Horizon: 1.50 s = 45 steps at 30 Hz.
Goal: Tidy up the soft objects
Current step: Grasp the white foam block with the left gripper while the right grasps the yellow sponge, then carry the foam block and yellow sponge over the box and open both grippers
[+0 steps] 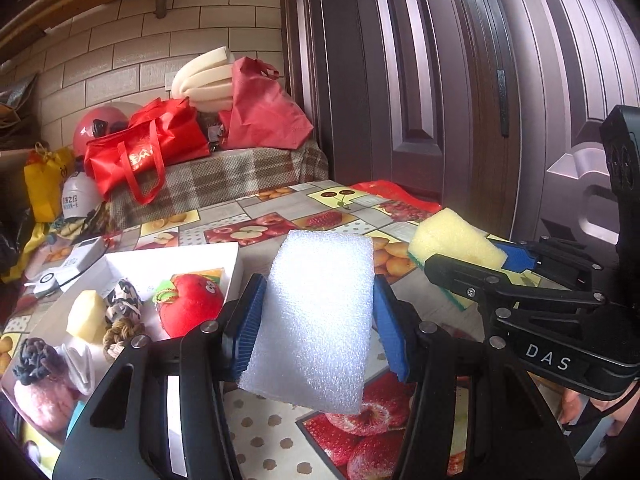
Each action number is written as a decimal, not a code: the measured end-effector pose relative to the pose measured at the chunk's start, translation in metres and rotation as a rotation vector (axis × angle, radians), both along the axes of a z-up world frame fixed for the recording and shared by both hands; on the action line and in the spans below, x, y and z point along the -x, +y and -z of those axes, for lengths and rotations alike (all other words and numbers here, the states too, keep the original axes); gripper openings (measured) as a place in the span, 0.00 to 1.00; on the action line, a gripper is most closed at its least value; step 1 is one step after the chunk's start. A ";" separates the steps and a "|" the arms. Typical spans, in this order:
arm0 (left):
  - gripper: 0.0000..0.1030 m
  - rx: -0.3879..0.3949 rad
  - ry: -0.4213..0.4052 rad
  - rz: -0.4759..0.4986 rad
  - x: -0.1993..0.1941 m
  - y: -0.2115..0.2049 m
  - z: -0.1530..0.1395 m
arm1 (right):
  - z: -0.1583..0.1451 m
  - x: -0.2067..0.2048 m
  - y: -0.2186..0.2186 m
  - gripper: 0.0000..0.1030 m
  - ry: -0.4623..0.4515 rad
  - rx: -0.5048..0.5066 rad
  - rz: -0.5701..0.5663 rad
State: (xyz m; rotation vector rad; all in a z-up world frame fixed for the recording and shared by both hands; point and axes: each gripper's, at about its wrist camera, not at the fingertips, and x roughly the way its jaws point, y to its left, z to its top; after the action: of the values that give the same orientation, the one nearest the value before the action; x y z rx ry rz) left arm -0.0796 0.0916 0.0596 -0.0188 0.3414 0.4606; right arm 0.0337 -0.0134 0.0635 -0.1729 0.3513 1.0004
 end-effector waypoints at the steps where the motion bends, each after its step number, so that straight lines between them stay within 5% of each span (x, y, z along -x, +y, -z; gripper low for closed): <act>1: 0.51 0.003 -0.005 -0.005 0.003 0.002 0.000 | 0.000 0.001 0.002 0.41 0.000 0.001 -0.003; 19: 0.51 0.011 -0.018 -0.045 0.039 0.015 0.002 | 0.003 0.027 0.018 0.41 -0.019 0.016 -0.062; 45: 0.52 0.028 -0.033 -0.250 0.090 0.093 0.005 | 0.007 0.084 0.083 0.41 -0.073 0.062 -0.249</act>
State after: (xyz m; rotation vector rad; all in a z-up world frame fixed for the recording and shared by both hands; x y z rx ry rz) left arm -0.1694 0.1843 0.0545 -0.0970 0.3140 0.7025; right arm -0.0498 0.0692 0.0562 -0.3139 0.2989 1.2265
